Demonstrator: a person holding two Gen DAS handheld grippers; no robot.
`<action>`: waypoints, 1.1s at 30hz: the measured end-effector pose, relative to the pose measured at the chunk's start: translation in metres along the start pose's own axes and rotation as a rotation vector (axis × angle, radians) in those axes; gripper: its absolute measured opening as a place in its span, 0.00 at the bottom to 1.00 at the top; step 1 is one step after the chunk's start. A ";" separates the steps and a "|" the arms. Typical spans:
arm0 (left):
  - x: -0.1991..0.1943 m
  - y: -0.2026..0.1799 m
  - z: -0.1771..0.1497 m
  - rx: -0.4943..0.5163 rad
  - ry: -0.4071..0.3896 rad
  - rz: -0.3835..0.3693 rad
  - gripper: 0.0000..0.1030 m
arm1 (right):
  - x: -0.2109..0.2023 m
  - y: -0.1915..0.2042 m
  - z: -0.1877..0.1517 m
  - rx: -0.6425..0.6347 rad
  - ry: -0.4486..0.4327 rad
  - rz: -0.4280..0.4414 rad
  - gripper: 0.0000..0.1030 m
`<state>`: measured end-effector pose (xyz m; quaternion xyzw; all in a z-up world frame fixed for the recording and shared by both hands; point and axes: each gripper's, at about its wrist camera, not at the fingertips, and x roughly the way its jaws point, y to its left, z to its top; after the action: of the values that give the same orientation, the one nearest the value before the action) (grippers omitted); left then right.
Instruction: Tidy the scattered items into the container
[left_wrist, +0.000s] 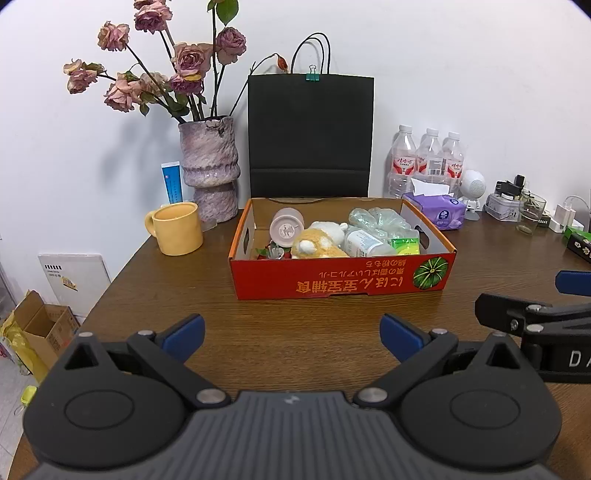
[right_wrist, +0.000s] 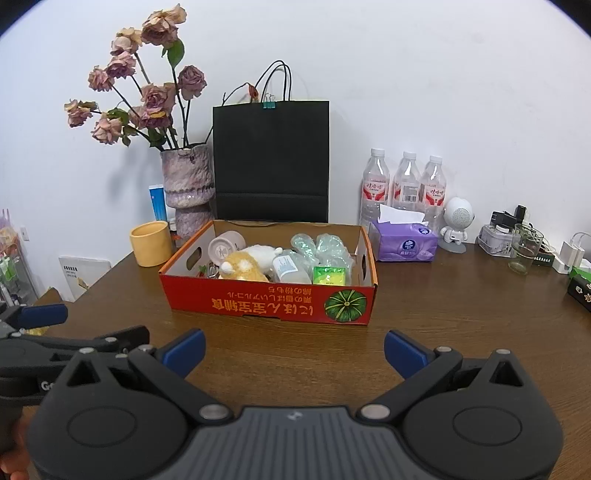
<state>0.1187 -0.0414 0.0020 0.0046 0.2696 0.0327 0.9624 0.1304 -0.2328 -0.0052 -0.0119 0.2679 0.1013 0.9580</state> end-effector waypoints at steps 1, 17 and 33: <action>0.000 0.000 0.000 0.000 0.000 0.000 1.00 | 0.000 0.000 0.000 0.000 0.000 -0.001 1.00; 0.000 0.002 -0.001 -0.005 0.000 0.003 1.00 | 0.001 0.001 -0.002 -0.001 0.001 -0.001 1.00; -0.001 0.001 -0.002 -0.005 -0.003 0.005 1.00 | 0.001 -0.002 -0.002 -0.003 0.000 0.003 1.00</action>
<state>0.1163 -0.0404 0.0008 0.0026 0.2681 0.0357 0.9627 0.1303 -0.2346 -0.0076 -0.0129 0.2679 0.1030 0.9578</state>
